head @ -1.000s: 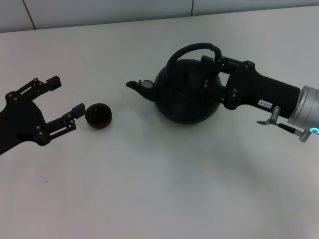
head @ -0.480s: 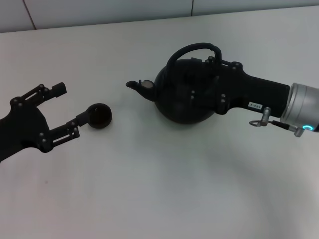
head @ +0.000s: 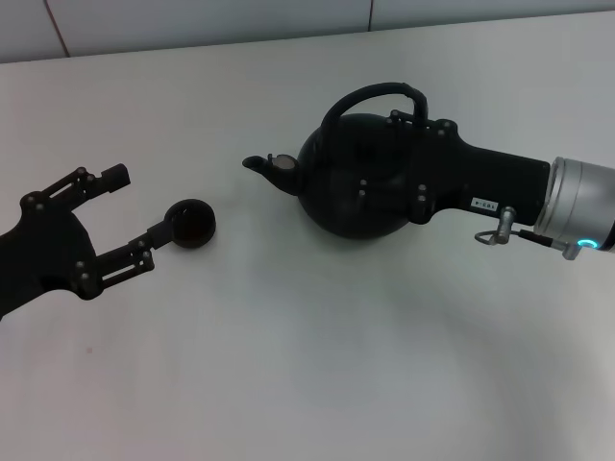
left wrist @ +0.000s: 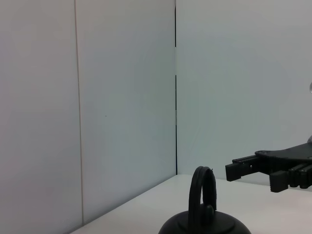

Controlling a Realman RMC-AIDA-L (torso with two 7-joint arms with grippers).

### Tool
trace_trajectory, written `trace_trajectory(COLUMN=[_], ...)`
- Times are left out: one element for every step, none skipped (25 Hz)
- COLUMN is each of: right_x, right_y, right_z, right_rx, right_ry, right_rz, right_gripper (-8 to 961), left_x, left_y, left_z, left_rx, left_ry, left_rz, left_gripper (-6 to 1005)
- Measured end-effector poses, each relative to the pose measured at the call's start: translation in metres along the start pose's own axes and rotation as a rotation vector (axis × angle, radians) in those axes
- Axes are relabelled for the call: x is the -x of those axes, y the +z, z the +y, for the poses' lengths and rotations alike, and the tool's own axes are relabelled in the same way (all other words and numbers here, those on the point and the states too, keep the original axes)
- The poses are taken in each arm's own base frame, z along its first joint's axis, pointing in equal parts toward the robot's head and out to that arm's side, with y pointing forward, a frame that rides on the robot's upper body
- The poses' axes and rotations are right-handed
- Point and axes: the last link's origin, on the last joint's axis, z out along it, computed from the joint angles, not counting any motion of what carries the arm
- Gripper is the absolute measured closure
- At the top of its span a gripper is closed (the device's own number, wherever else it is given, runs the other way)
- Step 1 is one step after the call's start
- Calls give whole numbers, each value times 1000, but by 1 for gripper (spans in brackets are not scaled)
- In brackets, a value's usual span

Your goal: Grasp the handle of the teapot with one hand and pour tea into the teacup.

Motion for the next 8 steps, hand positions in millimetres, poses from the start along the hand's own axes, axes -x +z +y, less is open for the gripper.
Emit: trace_trajectory(right_x=[0, 0, 0, 0, 0, 0, 1, 1], right_y=[0, 0, 0, 0, 0, 0, 0, 1], right_z=[0, 0, 0, 0, 0, 0, 0, 0], right_rx=[0, 0, 0, 0, 0, 0, 1, 1], right_ry=[0, 0, 0, 0, -1, -1, -1, -2], right_rz=[0, 0, 0, 0, 0, 0, 0, 0], right_gripper=[199, 199, 199, 199, 199, 199, 199, 199], left_x=[0, 0, 0, 0, 0, 0, 0, 0], left_y=[0, 0, 0, 0, 0, 0, 0, 0], left_z=[0, 0, 0, 0, 0, 0, 0, 0], left_rx=[0, 1, 1, 1, 1, 1, 1, 2], left_ry=[0, -1, -1, -1, -1, -1, -1, 3], left_rz=[0, 0, 0, 0, 0, 1, 1, 1], left_gripper=[191, 191, 191, 191, 191, 191, 191, 191])
